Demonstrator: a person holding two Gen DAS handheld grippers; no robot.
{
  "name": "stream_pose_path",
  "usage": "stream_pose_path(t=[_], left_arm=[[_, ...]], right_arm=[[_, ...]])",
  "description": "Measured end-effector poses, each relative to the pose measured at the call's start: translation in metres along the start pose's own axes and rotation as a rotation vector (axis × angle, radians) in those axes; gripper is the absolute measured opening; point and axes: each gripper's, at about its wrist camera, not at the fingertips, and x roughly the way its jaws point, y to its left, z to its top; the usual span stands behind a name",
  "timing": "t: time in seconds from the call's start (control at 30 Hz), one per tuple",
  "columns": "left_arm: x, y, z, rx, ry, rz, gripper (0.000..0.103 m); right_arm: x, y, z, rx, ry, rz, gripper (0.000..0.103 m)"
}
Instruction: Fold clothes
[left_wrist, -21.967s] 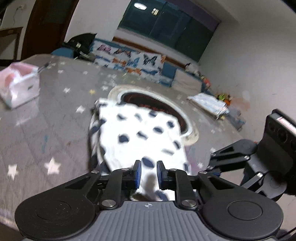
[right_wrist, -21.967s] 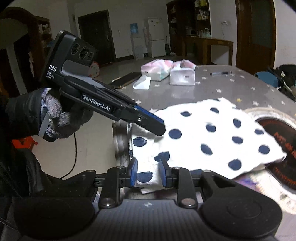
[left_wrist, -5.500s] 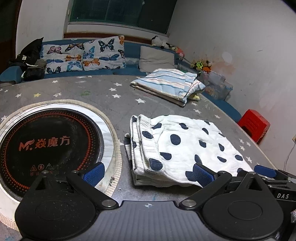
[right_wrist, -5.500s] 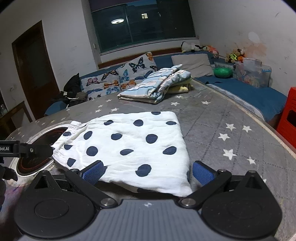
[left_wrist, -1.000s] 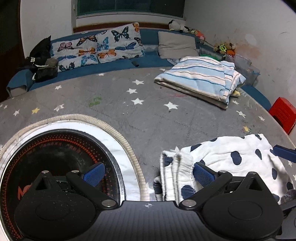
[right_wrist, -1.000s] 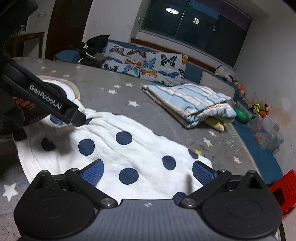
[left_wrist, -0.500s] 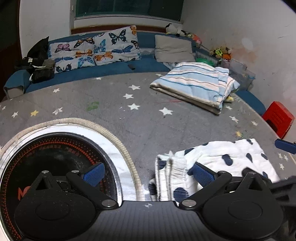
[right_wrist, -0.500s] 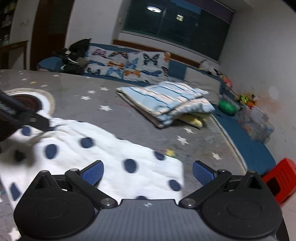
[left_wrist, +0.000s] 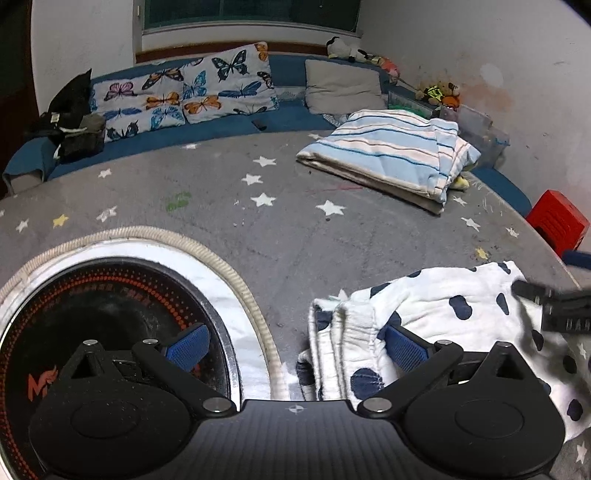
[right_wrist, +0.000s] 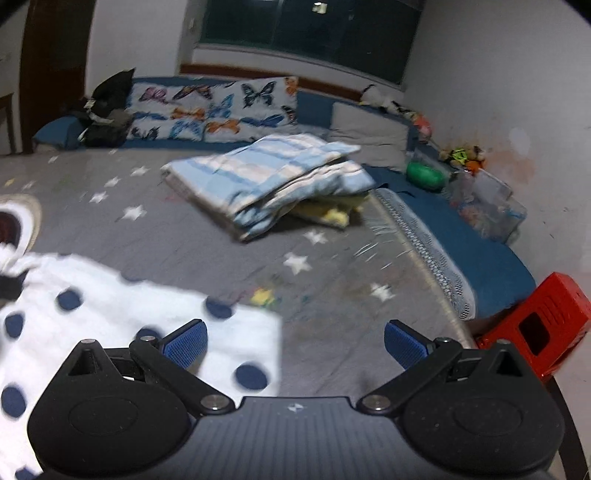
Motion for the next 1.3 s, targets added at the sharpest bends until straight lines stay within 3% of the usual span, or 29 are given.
stream_pose_path(t=[0.17, 0.3, 0.53, 0.73, 0.93, 1.13, 1.3], left_arm=[[0.005, 0.002, -0.002, -0.014, 0.012, 0.001, 0.103], [0.002, 0.002, -0.003, -0.017, 0.008, -0.001, 0.103], [-0.018, -0.004, -0.012, 0.018, -0.026, -0.001, 0.103], [-0.032, -0.004, -0.026, 0.052, -0.044, 0.009, 0.103], [-0.025, -0.001, -0.031, 0.047, -0.022, 0.025, 0.103], [-0.037, -0.006, -0.037, 0.053, -0.031, 0.014, 0.103], [-0.046, -0.009, -0.044, 0.056, -0.033, -0.002, 0.103]], right_arm=[[0.024, -0.010, 0.001, 0.017, 0.064, 0.012, 0.103], [0.010, -0.019, -0.006, 0.034, 0.042, 0.028, 0.103], [-0.049, -0.016, -0.036, 0.005, 0.007, 0.083, 0.103], [-0.081, -0.013, -0.073, 0.036, 0.004, 0.061, 0.103], [-0.077, -0.028, -0.098, 0.153, 0.036, 0.054, 0.103], [-0.097, -0.028, -0.096, 0.198, -0.047, 0.055, 0.103], [-0.089, -0.016, -0.105, 0.187, 0.000, 0.074, 0.103]])
